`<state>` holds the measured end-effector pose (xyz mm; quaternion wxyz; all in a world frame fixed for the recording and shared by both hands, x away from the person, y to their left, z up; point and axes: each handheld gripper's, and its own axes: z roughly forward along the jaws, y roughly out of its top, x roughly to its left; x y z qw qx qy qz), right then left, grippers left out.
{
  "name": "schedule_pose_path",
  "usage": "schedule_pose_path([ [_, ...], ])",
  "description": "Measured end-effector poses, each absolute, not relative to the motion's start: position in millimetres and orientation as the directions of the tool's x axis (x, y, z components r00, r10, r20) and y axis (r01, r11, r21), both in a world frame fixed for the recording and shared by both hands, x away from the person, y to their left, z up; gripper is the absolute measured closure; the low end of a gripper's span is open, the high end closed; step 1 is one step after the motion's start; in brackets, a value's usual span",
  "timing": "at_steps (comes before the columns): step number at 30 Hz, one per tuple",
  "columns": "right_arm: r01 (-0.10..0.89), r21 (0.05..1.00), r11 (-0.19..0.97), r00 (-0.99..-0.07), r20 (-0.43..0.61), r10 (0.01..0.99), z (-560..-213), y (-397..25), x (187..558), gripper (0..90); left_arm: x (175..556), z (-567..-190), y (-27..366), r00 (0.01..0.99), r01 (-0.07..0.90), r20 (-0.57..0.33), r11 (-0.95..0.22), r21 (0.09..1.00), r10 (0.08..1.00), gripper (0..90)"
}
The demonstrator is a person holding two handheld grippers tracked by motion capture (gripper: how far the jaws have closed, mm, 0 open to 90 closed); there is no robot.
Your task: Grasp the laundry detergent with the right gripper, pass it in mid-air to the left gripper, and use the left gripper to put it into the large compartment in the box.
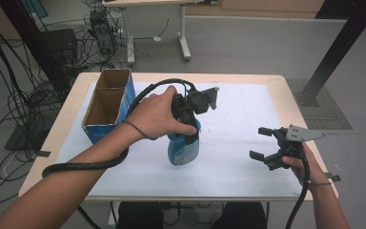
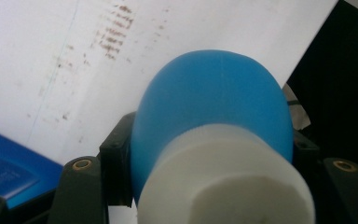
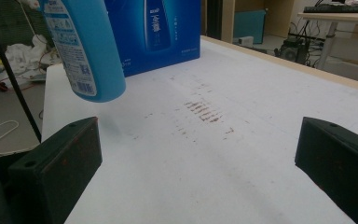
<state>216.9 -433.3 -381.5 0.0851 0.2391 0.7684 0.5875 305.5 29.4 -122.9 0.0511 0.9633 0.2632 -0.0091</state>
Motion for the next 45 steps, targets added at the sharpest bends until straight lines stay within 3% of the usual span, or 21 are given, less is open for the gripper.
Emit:
schedule_pose_path([
  [15, 0.275, 0.943, 0.185, -0.860, 0.156, 0.485, -386.5, -432.2, 216.3, 0.4, 322.8, -126.3, 29.2, 0.704, 0.710, -0.021, -0.703, 0.045, 0.710, 37.4],
  [27, 0.274, 0.941, 0.197, -0.861, 0.150, 0.485, -384.5, -427.1, 216.8, 0.4, 332.9, -112.0, 41.8, 0.670, 0.742, -0.035, -0.668, 0.059, 0.741, 37.4],
  [45, 0.263, 0.943, 0.202, -0.869, 0.141, 0.474, -380.0, -421.3, 218.5, 0.4, 336.3, -51.9, 47.7, 0.669, 0.743, -0.035, -0.666, 0.070, 0.742, 37.4],
])
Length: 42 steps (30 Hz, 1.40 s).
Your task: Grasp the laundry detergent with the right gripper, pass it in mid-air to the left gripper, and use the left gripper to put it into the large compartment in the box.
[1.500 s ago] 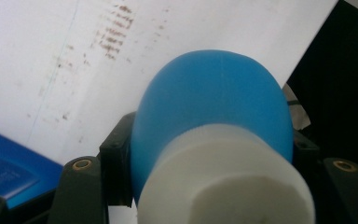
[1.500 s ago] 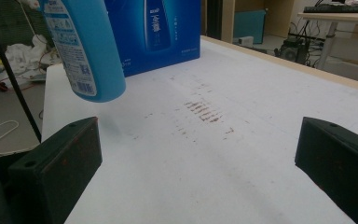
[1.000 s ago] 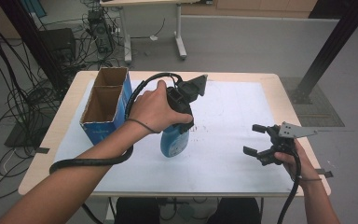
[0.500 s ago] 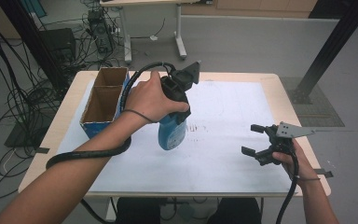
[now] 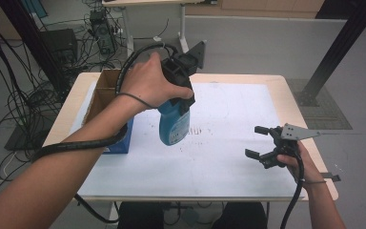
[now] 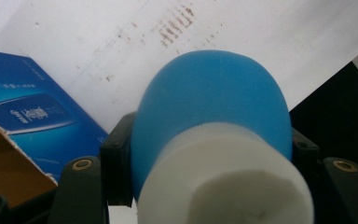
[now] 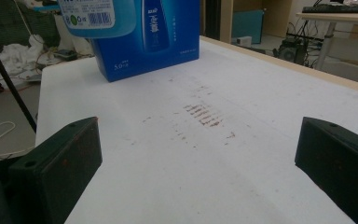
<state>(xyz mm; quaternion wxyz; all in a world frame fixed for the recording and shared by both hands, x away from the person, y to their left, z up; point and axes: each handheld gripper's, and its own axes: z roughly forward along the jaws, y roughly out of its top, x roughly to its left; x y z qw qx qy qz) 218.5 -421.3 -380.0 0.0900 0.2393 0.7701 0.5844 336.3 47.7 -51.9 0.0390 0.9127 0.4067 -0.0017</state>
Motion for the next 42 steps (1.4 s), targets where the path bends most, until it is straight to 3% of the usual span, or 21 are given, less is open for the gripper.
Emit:
schedule_pose_path([
  [25, 0.262, 0.944, 0.202, -0.864, 0.136, 0.485, -375.7, -425.9, 213.3, 0.4, 347.0, 31.1, 55.2, 0.646, 0.763, -0.048, -0.641, 0.089, 0.762, 37.5],
  [42, 0.263, 0.943, 0.205, -0.866, 0.137, 0.481, -377.2, -421.3, 215.0, 0.4, 360.9, 44.4, 78.5, 0.577, 0.814, -0.038, -0.570, 0.106, 0.816, 37.5],
])
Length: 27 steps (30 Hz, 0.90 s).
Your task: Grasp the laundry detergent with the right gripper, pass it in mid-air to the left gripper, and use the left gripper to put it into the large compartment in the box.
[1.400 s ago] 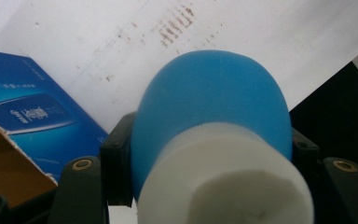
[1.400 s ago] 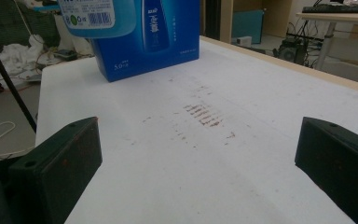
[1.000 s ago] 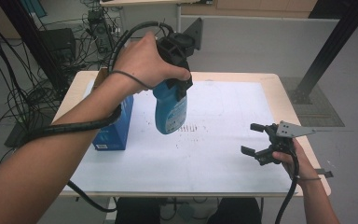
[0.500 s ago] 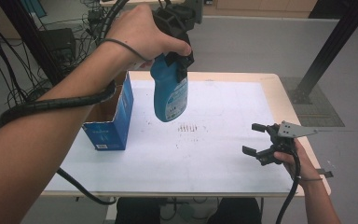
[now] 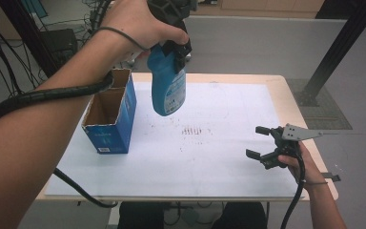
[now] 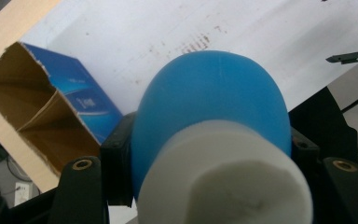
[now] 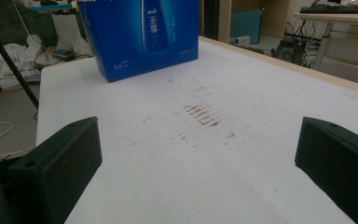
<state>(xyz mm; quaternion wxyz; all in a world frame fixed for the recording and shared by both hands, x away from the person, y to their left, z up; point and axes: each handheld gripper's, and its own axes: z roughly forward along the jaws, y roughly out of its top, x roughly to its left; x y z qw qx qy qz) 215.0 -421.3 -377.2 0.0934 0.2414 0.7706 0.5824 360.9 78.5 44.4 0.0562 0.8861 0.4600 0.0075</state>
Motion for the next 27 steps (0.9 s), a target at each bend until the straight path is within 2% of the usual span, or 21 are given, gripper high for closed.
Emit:
schedule_pose_path([
  [5, 0.262, 0.944, 0.202, -0.866, 0.138, 0.480, -378.1, -420.0, 215.1, 0.4, 367.3, 45.4, 93.6, 0.537, 0.841, -0.053, -0.530, 0.113, 0.842, 37.5],
  [13, 0.263, 0.943, 0.205, -0.864, 0.136, 0.485, -377.9, -420.6, 213.9, 0.4, 367.7, 49.6, 111.5, 0.448, 0.885, 0.007, -0.445, 0.140, 0.894, 37.5],
  [27, 0.263, 0.944, 0.199, -0.865, 0.139, 0.483, -380.2, -417.6, 214.6, 0.4, 387.0, 53.3, 163.7, 0.286, 0.950, 0.003, -0.284, 0.128, 0.958, 37.5],
])
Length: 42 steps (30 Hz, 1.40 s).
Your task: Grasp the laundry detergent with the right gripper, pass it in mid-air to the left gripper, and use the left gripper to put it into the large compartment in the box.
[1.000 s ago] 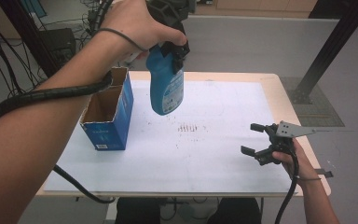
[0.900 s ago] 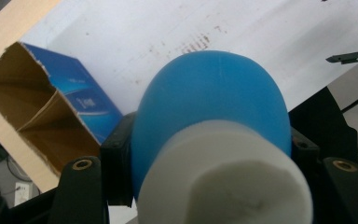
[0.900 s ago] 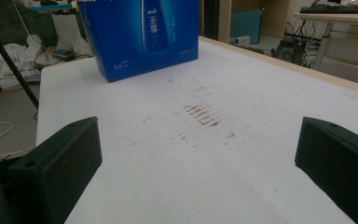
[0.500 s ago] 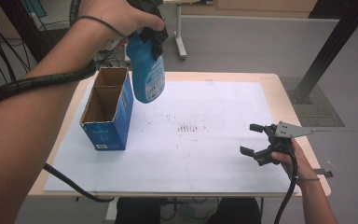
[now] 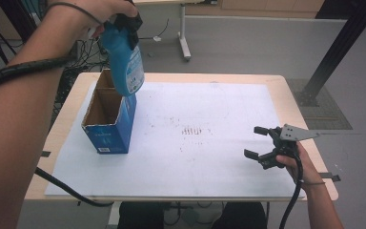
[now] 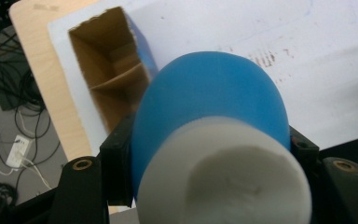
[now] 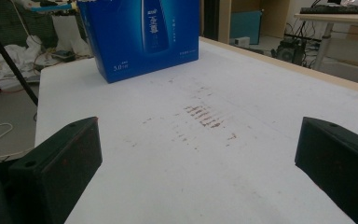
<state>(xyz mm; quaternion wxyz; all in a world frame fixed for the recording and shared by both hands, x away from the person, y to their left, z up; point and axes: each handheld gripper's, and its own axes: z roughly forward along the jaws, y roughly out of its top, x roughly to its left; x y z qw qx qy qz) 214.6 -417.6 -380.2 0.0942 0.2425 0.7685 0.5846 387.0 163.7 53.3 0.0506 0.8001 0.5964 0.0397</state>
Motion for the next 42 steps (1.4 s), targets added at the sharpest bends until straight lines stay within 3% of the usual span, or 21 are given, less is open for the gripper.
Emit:
schedule_pose_path([
  [25, 0.260, 0.948, 0.183, -0.864, 0.143, 0.483, -382.0, -416.7, 212.5, 0.4, 400.6, 46.5, 234.7, -0.021, 0.993, 0.027, 0.018, 0.116, 0.999, 37.5],
  [42, 0.263, 0.945, 0.196, -0.863, 0.139, 0.486, -380.6, -415.4, 213.0, 0.4, 403.5, 32.3, 246.7, -0.041, 0.992, -0.005, 0.041, 0.118, 0.999, 37.5],
])
